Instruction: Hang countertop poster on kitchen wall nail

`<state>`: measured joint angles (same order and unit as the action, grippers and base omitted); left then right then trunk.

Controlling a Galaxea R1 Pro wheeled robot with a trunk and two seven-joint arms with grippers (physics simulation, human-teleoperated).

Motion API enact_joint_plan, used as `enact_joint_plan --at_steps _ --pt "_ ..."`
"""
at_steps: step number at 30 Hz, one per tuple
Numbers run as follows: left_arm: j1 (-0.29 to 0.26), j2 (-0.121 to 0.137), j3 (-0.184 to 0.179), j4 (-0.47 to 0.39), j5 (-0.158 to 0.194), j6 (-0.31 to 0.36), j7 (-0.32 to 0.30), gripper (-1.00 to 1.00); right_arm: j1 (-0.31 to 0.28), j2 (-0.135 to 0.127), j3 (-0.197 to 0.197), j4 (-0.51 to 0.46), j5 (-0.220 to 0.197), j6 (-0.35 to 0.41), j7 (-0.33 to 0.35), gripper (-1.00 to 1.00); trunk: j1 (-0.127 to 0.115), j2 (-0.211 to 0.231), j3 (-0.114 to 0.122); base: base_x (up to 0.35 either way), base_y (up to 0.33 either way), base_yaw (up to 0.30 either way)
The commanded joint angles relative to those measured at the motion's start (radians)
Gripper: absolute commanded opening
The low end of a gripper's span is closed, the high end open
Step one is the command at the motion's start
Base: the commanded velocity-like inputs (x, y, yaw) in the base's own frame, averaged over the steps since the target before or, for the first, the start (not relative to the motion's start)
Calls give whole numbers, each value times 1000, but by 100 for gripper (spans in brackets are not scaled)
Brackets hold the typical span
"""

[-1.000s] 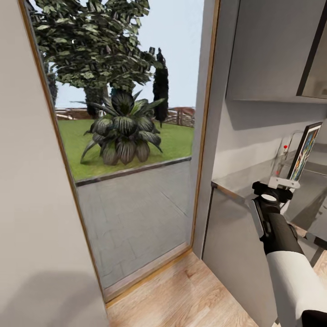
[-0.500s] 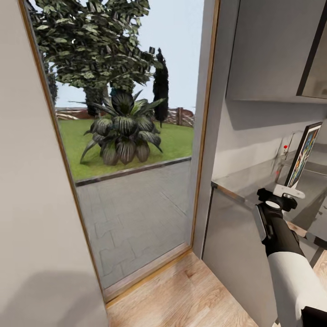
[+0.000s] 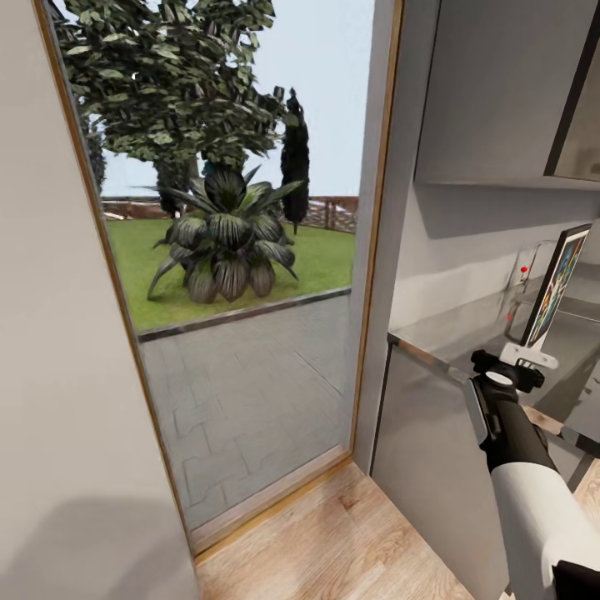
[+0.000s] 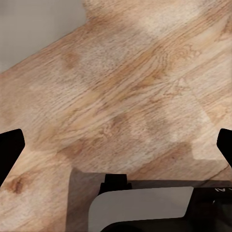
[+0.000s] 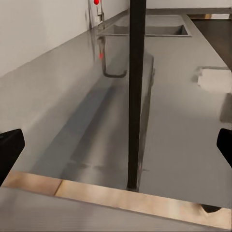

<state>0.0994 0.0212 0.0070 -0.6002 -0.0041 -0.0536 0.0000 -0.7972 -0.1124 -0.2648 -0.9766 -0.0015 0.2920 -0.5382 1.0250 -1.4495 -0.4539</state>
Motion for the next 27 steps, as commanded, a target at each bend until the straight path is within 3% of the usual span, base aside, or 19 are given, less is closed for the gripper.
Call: enact_joint_plan --at_steps 1,27 --pt "0 0 1 -1 0 -2 0 100 0 -1 1 5 0 7 -3 100 0 -1 -1 0 0 0" --pt "0 0 1 -1 0 -2 0 100 0 0 1 10 -2 7 -3 100 0 -1 -1 26 -2 0"
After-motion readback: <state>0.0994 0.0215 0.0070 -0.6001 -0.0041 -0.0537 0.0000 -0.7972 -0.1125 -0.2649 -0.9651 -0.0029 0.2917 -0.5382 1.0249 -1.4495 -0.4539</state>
